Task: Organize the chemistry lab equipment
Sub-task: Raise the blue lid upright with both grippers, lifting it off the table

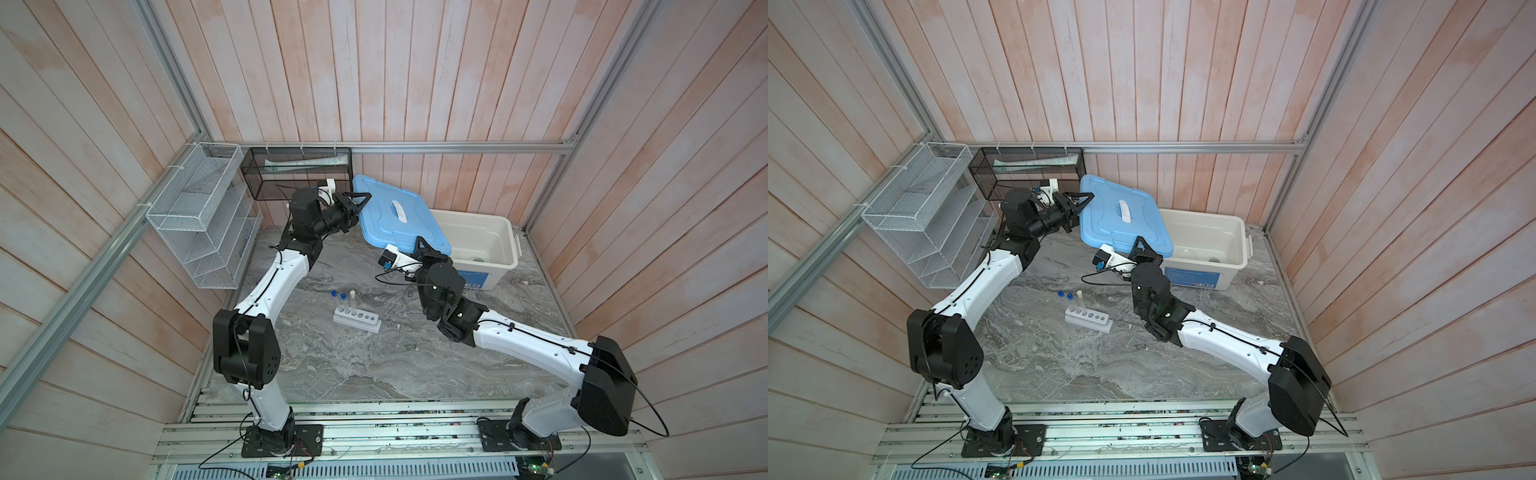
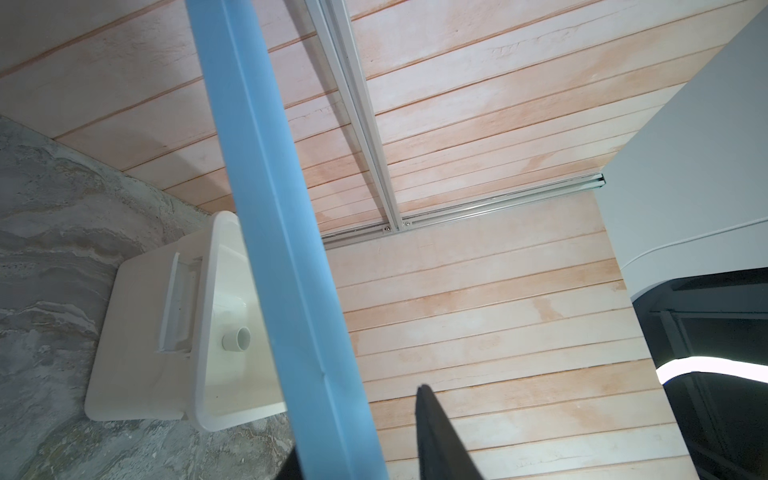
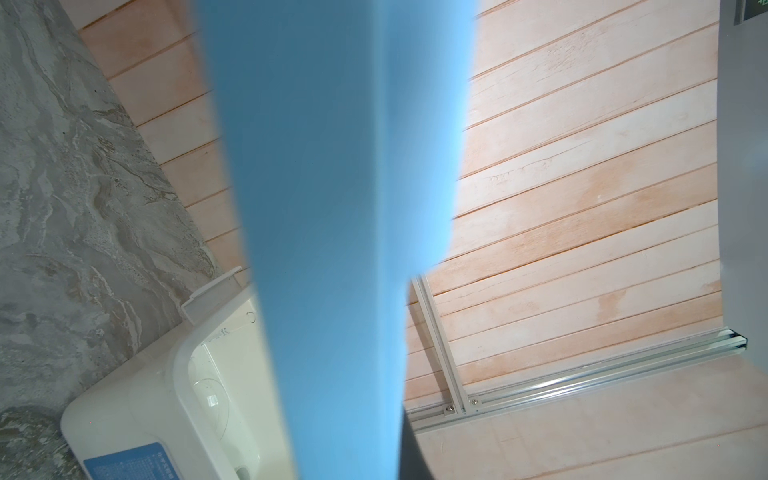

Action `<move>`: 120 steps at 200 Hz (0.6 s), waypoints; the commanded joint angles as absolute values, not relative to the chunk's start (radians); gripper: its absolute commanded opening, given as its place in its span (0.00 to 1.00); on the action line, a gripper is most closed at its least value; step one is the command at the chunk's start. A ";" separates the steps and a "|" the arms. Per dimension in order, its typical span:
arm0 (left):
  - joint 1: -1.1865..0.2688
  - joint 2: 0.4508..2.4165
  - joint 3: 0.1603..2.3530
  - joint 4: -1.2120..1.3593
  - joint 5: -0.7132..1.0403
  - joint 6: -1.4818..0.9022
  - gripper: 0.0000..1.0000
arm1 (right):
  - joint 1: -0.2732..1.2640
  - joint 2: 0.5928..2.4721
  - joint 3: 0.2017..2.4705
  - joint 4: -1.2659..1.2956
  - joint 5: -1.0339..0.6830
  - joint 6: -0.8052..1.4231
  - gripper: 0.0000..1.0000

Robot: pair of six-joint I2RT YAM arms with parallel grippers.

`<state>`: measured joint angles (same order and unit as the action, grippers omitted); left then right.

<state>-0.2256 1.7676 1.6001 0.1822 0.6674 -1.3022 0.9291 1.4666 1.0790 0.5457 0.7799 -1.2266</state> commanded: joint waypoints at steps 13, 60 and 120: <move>-0.230 1.781 1.592 0.269 0.704 -1.309 0.26 | 0.937 1.480 1.070 0.705 0.793 -1.268 0.14; -0.232 1.787 1.620 0.322 0.714 -1.344 0.16 | 0.932 1.503 1.048 0.807 0.808 -1.297 0.37; -0.227 1.801 1.626 0.404 0.734 -1.398 0.07 | 0.927 1.496 1.014 0.772 0.837 -1.206 0.69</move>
<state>-0.2298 1.7813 1.6005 0.3119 0.7074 -1.3861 0.9287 1.5078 1.0386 0.7246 0.7975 -1.2732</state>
